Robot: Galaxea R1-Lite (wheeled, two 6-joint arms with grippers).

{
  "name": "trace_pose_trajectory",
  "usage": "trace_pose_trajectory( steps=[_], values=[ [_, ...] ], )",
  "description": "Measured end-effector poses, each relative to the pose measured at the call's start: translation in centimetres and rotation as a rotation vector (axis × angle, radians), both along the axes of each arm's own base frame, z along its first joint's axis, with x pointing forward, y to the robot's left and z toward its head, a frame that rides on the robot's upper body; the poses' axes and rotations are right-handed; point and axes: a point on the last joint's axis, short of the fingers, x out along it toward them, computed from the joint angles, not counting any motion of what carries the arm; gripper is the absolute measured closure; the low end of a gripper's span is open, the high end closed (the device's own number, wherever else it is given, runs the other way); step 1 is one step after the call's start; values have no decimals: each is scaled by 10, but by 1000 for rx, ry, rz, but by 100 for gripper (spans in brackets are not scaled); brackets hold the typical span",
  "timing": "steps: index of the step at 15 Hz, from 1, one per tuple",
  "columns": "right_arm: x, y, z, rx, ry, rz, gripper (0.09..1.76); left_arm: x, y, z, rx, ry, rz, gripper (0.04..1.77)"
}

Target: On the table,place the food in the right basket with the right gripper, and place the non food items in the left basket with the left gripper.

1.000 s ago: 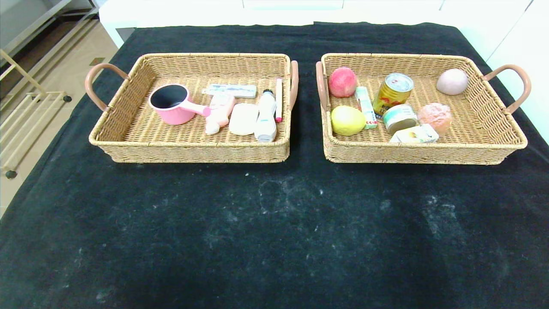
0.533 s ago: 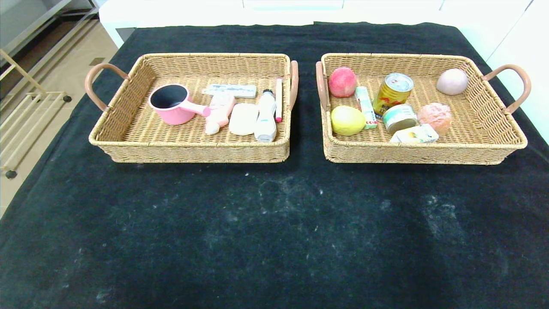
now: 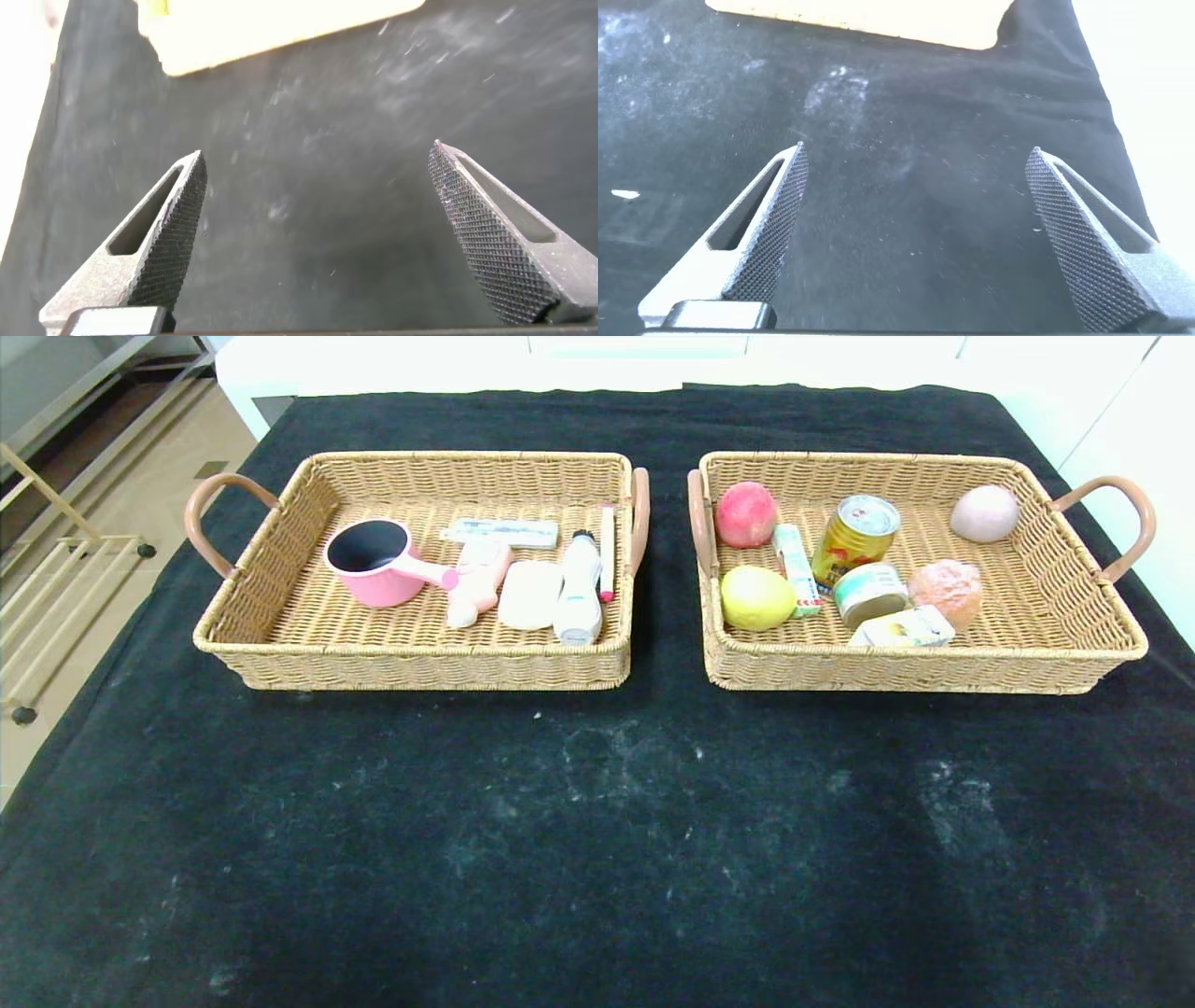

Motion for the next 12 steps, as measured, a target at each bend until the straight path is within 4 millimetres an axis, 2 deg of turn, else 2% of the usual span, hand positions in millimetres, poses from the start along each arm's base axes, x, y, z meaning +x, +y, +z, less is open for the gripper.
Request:
trace_pose_trajectory(
  steps=[4,12],
  values=[
    [9,0,-20,0,41,-2,15,13,2,-28,-14,86,66,9],
    [13,-1,-39,2,152,-33,14,20,3,-48,-22,156,130,9]
  ],
)
